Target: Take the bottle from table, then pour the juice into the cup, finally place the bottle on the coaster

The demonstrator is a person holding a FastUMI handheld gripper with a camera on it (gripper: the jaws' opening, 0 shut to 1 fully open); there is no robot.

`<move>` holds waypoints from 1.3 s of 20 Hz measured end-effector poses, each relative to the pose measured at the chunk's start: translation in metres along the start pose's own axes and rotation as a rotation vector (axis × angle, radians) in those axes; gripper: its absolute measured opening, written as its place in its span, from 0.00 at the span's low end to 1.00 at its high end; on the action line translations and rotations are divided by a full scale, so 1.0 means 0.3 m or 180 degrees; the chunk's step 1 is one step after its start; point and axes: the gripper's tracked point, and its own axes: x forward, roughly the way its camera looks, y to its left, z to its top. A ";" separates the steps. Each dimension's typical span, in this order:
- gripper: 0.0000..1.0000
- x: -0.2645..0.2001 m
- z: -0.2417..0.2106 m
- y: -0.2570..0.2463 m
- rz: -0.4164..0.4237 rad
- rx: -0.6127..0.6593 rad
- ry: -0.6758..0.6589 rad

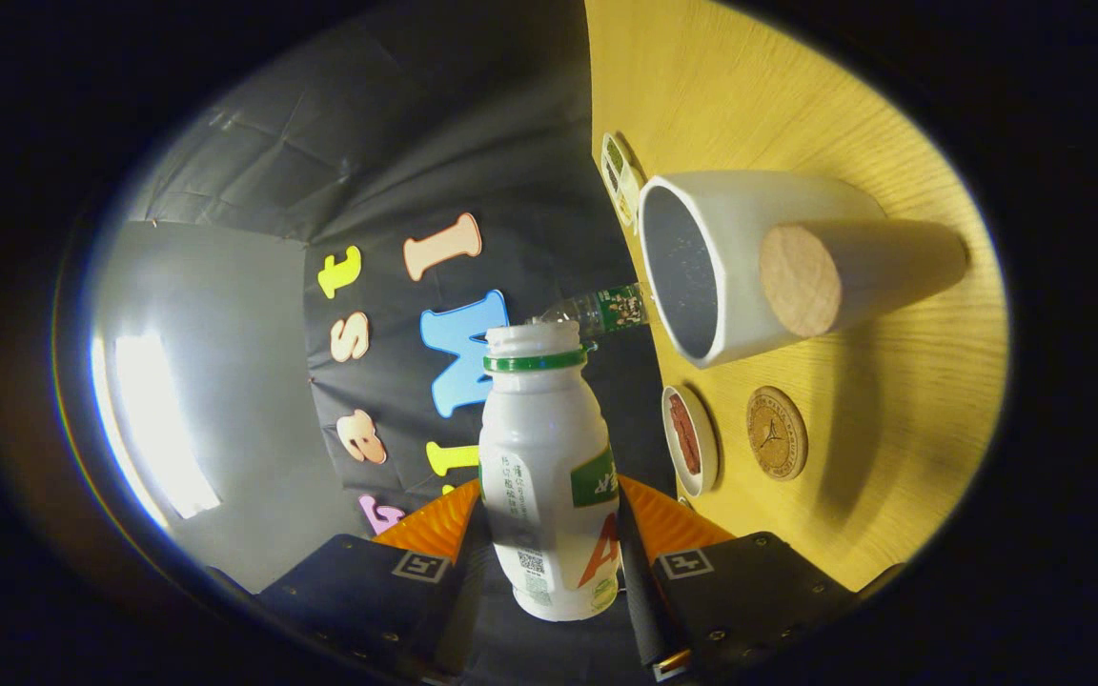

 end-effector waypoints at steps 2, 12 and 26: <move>0.65 0.018 -0.017 -0.047 -0.0138 -0.0356 0.0077; 0.65 0.006 0.052 -0.064 -0.0439 -0.2672 0.0070; 0.65 0.173 -0.006 -0.089 -0.0789 -0.5037 -0.0018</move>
